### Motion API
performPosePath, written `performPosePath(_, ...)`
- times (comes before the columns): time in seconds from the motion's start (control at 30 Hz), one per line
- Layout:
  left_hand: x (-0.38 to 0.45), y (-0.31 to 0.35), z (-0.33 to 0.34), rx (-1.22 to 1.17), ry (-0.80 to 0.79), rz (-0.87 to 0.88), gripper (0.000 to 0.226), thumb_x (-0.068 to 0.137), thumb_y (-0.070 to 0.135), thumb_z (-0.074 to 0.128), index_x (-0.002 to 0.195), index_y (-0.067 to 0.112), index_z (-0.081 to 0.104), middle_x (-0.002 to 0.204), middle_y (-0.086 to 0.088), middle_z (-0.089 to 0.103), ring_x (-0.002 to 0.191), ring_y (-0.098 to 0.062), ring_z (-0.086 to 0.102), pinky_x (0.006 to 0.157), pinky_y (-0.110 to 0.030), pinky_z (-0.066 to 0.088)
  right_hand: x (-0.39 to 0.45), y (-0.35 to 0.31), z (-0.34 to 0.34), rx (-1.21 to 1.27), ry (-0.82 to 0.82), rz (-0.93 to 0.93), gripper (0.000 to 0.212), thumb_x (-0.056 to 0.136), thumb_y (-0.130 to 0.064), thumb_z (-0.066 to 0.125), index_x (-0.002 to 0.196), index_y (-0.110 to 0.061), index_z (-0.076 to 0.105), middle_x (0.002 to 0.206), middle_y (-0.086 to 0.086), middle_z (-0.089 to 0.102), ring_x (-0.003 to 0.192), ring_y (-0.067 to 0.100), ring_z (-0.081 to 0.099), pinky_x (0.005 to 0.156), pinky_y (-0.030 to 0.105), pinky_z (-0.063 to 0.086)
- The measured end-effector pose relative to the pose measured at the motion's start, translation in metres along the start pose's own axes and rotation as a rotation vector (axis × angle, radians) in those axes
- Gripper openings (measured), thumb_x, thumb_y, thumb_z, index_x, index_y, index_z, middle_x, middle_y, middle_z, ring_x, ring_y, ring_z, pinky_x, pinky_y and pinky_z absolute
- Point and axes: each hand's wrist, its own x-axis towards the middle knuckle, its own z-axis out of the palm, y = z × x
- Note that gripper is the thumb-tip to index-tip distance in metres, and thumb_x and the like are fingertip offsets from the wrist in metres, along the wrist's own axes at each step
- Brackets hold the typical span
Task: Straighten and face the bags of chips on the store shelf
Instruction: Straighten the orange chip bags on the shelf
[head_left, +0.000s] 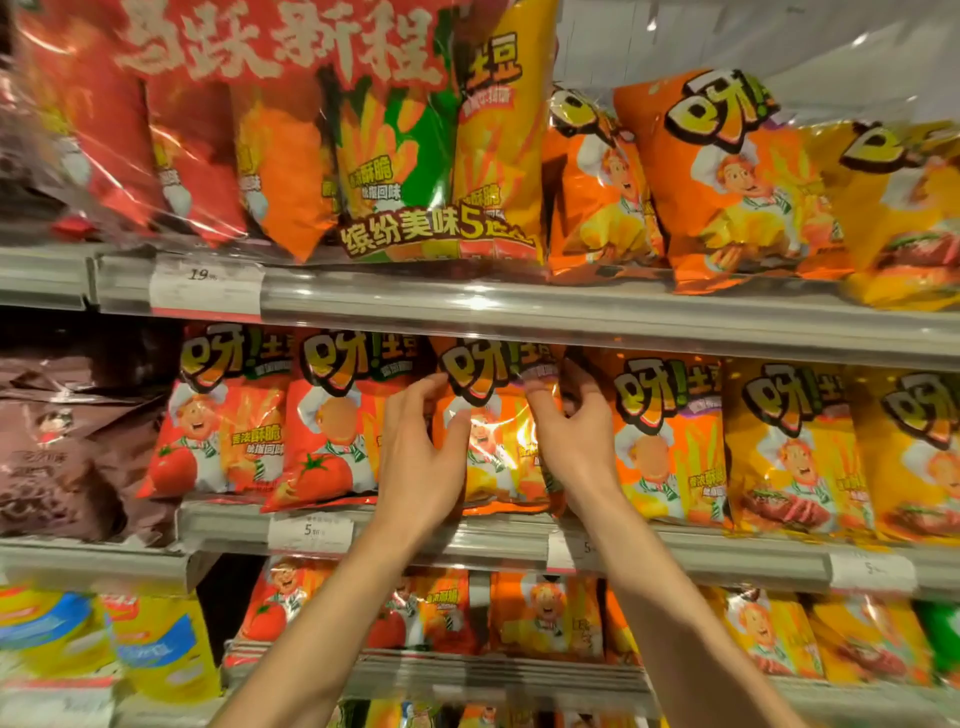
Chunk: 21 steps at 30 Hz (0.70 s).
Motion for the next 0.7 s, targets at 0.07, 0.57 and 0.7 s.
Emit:
performPosePath(0.07, 0.007, 0.003, -0.001, -0.005, -0.007, -0.015, 0.05, 0.098, 0.036, 0.059, 0.143, 0.024, 0.041, 0.138, 0.004, 0.043, 0.127, -0.007, 0.042, 0.111, -0.033, 0.037, 0.0, -0.001, -0.001, 0.056, -0.003, -0.023, 0.069, 0.082, -0.052, 0.069, 0.142, -0.026, 0.048, 0.118, 0.003, 0.064, 0.102, 0.013, 0.06, 0.084, 0.03, 0.049)
performPosePath(0.57, 0.043, 0.016, 0.015, -0.283, 0.034, -0.192, 0.04, 0.103, 0.037, 0.048, 0.134, 0.012, 0.055, 0.118, 0.0, 0.065, 0.113, -0.017, 0.058, 0.083, -0.022, 0.041, 0.006, -0.009, -0.004, 0.08, -0.074, 0.053, 0.081, 0.081, -0.073, 0.057, 0.138, -0.016, 0.052, 0.131, 0.003, 0.063, 0.119, 0.021, 0.059, 0.104, 0.042, 0.045)
performPosePath(0.7, 0.049, 0.019, 0.015, -0.304, 0.041, -0.178, 0.044, 0.101, 0.042, 0.051, 0.136, 0.015, 0.054, 0.122, 0.004, 0.063, 0.114, -0.012, 0.057, 0.082, -0.015, 0.039, 0.008, -0.004, -0.003, 0.053, 0.011, 0.028, 0.053, 0.094, -0.056, 0.055, 0.13, -0.018, 0.048, 0.096, 0.0, 0.063, 0.083, 0.01, 0.059, 0.077, 0.028, 0.049)
